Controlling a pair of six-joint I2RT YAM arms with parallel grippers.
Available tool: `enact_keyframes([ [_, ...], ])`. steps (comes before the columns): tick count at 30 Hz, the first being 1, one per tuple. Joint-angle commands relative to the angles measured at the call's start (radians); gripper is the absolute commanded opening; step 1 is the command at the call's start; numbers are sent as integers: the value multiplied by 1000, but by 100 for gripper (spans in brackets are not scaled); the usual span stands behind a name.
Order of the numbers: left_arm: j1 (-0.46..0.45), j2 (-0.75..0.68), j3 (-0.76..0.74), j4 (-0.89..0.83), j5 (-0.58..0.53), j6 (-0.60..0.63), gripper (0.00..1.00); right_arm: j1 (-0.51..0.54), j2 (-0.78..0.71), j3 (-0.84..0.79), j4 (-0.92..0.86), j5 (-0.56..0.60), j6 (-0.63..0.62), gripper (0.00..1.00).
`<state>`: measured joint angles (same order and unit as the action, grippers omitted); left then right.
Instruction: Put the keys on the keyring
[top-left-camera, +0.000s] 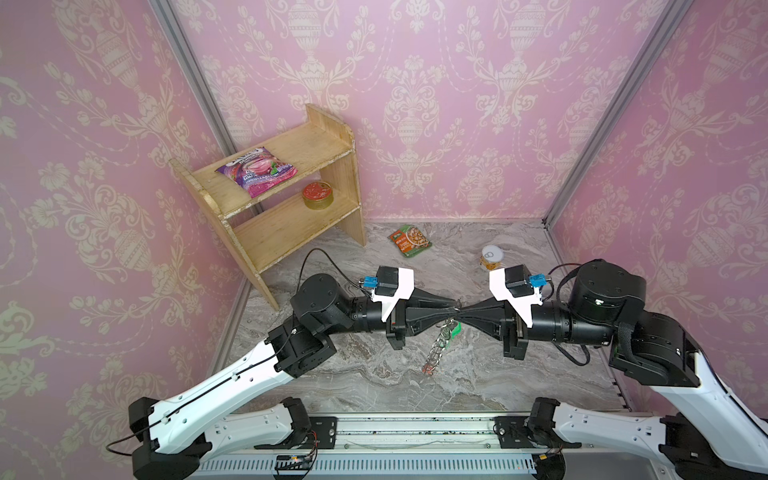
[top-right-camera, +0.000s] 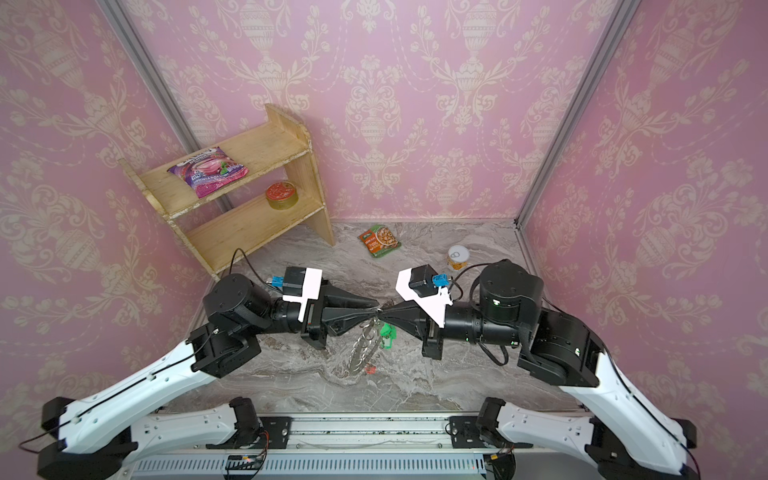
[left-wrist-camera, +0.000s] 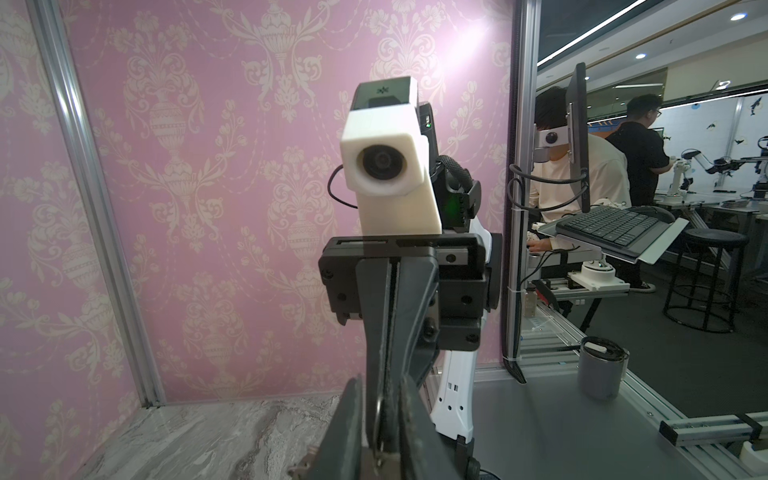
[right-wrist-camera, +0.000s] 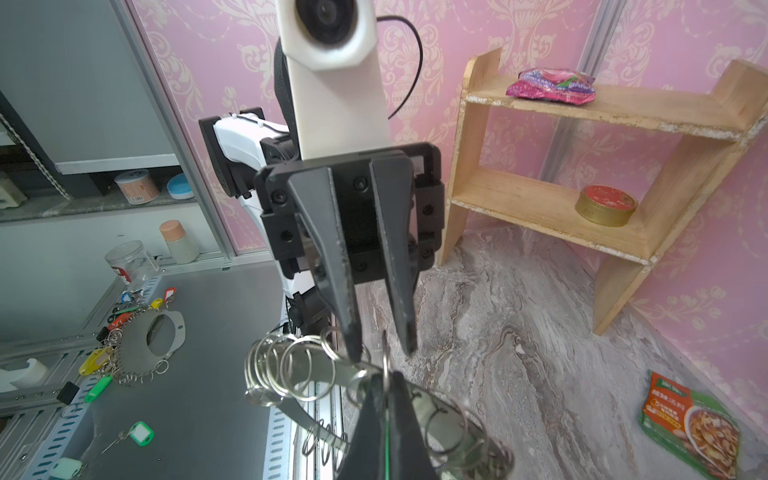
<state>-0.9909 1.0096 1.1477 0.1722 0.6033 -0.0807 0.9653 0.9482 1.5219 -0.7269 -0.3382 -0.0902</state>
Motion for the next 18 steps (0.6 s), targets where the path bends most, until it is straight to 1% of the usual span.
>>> enact_keyframes([
  [1, 5, -23, 60, -162, -37, 18, 31, -7, 19, 64, -103, 32, -42, 0],
  [5, 7, -11, 103, -291, -63, 15, 47, -8, 55, 105, -186, 37, -69, 0],
  [8, 8, 8, 135, -372, -66, 23, 54, -7, 77, 128, -218, 38, -87, 0],
  [9, 8, 16, 146, -398, -65, 28, 55, -7, 82, 138, -226, 39, -93, 0],
  [11, 8, 28, 163, -437, -65, 36, 55, -9, 89, 148, -233, 41, -100, 0],
  [13, 9, 37, 176, -462, -60, 39, 53, -9, 93, 154, -238, 41, -105, 0],
  [18, 10, 62, 200, -496, -42, 44, 37, -11, 104, 159, -238, 31, -106, 0],
])
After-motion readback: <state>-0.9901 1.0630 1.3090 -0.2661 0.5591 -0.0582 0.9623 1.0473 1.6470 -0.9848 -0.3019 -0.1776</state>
